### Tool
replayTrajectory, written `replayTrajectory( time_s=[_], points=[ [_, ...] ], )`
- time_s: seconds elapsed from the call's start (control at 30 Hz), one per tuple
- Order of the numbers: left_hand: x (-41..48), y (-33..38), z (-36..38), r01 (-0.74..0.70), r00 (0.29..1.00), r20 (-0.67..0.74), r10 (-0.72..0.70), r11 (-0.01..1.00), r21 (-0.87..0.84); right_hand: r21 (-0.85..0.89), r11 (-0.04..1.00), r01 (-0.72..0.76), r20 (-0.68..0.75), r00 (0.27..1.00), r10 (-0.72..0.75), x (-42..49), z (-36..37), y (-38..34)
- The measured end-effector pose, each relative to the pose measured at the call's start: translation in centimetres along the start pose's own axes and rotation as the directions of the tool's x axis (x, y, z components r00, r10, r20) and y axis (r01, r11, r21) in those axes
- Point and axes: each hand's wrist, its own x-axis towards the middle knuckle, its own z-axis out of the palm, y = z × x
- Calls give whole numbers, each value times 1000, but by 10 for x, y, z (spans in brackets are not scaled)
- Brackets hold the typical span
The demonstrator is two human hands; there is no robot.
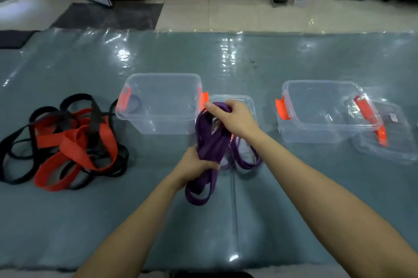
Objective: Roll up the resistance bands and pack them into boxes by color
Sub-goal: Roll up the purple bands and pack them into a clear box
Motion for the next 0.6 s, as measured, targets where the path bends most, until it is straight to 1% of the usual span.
replayTrajectory(
  time_s=[0.07,0.13,0.17,0.2,0.23,0.27,0.3,0.33,0.37,0.4,0.47,0.53,0.6],
  points=[
    [13,16,0,-45,997,56,43,999,20,-130,991,-3,-21,1000,0,24,-20,15],
    [31,34,10,-116,985,128,115,993,0,-196,979,-53,-82,996,38,51,-33,27],
    [42,37,16,-104,987,124,105,994,-9,-239,968,-80,-95,994,59,62,-36,36],
    [53,36,22,-67,994,86,68,998,-17,-313,944,-100,-97,993,73,70,-38,49],
    [64,29,26,-8,1000,11,8,999,32,-399,910,-111,-94,992,80,72,-39,65],
    [69,20,27,49,996,-81,-35,983,179,-473,874,-113,-92,993,79,68,-38,84],
    [72,7,27,108,986,-157,-51,917,384,-534,839,-104,-83,994,71,59,-35,105],
    [70,-7,26,144,979,-199,-41,832,536,-596,799,-76,-62,997,49,47,-29,126],
    [65,-18,27,147,977,-210,-23,788,597,-655,755,-36,-24,999,28,34,-22,146],
    [62,-26,29,130,978,-209,-6,799,587,-699,715,0,20,1000,20,23,-13,161],
    [58,-34,34,72,972,-223,69,821,566,-718,696,26,67,997,32,15,4,176],
    [57,-36,38,44,958,-248,141,787,615,-710,704,7,58,997,48,17,16,175],
    [54,-35,41,34,951,-251,179,747,663,-705,709,-5,48,997,55,19,20,169]
  ],
)
